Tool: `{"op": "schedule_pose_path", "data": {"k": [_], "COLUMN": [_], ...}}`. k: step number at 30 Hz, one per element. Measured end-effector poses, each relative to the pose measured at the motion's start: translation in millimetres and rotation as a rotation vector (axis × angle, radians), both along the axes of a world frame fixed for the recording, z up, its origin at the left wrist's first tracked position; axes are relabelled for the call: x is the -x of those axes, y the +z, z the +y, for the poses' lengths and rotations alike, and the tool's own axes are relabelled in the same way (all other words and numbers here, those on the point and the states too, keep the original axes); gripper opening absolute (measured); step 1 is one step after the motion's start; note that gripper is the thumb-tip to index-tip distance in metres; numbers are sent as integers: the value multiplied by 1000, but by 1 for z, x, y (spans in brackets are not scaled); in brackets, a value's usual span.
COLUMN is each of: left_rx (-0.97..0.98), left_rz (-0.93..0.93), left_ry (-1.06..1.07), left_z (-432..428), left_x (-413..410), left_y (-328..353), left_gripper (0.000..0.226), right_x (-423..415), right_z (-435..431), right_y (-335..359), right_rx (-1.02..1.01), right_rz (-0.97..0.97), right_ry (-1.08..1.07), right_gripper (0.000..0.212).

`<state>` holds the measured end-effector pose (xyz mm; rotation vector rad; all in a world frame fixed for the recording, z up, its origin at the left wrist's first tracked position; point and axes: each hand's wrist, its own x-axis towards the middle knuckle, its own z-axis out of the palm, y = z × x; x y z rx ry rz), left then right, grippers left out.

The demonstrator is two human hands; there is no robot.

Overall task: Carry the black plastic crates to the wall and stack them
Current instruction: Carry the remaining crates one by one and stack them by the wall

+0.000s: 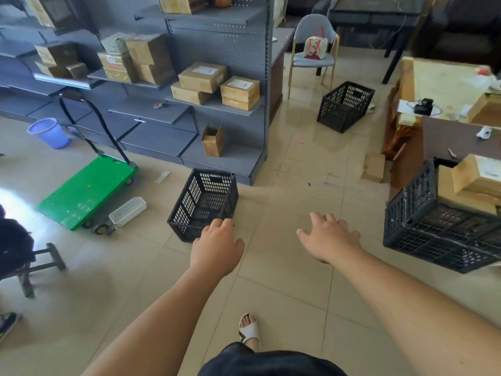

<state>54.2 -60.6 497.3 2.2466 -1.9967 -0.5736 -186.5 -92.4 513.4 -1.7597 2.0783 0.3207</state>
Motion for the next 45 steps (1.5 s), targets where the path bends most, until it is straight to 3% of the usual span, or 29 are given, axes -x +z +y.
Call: {"op": "schedule_pose_path", "data": {"k": [14, 20, 25, 36, 45], "left_rx": [-136, -169, -206, -298, -304], "left_rz": [-79, -94, -41, 22, 96], "left_ry": [-144, -71, 63, 480, 611], "left_z": [-259, -370, -435, -490, -551], "left_x": [-3, 12, 19, -87, -175], "left_y": [-9, -22, -24, -55, -80], "left_gripper": [59, 63, 64, 68, 59], "right_x": [11, 40, 34, -109, -218], "right_z": [-232, -372, -475, -620, -696], "right_y": [-14, -24, -20, -46, -67], "right_rx": [-48, -45, -75, -134, -142], "right_rz": [-28, -51, -47, -50, -1], "right_ry": [-88, -65, 76, 473, 622], "right_gripper": [72, 74, 73, 71, 67]}}
